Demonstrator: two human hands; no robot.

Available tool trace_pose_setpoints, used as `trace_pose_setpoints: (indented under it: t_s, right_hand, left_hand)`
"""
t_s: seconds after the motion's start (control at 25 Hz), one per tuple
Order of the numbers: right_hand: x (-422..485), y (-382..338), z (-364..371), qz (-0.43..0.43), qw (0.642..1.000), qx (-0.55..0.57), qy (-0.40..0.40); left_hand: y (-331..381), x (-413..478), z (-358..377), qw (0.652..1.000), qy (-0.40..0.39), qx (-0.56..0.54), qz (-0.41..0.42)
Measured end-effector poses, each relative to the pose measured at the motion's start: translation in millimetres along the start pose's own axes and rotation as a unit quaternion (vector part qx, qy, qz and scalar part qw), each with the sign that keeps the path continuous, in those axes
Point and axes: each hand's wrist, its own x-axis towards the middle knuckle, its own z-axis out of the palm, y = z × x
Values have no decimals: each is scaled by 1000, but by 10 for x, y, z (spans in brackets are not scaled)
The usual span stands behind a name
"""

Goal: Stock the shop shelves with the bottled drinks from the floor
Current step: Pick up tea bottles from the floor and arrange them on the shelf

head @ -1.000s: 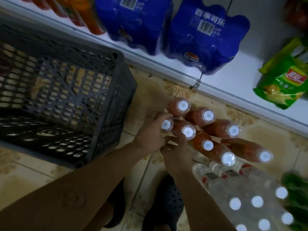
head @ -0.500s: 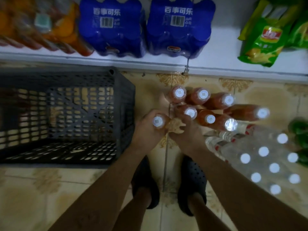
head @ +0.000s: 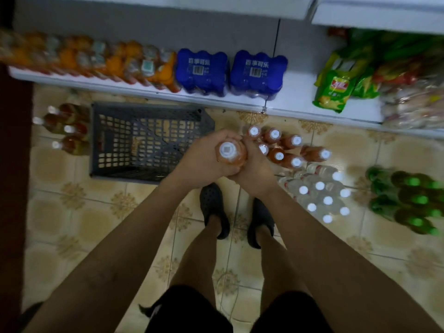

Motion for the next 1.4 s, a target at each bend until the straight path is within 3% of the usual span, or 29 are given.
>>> trace_pose_setpoints:
  t_s: [0.24, 0.56, 0.76, 1.04, 1.16, 1.4]
  right_hand:
    - [-729, -1220, -730, -97, 995, 16, -24]
    - [-1602, -2464, -1329, -110, 992, 62, -17]
    - [-1730, -3153, -1488, -136, 988, 77, 13]
    - [-1633, -4271, -1419, -192, 976, 91, 49]
    - [-1464, -4747, -1203, -215, 969, 107, 59]
    - [-1173, -5700, -817, -233, 961, 118, 93]
  left_hand:
    - [1425, -1049, -493, 996, 81, -14, 21]
    - [2536, -2028, -733, 968, 192, -143, 76]
    - [2889, -2323, -1048, 935, 277, -179, 128]
    - [2973, -2622, -1734, 926, 290, -182, 161]
    - [2992, -2626, -2166, 928, 289, -150, 180]
    - [3031, -2391, -3118, 899, 376, -75, 213]
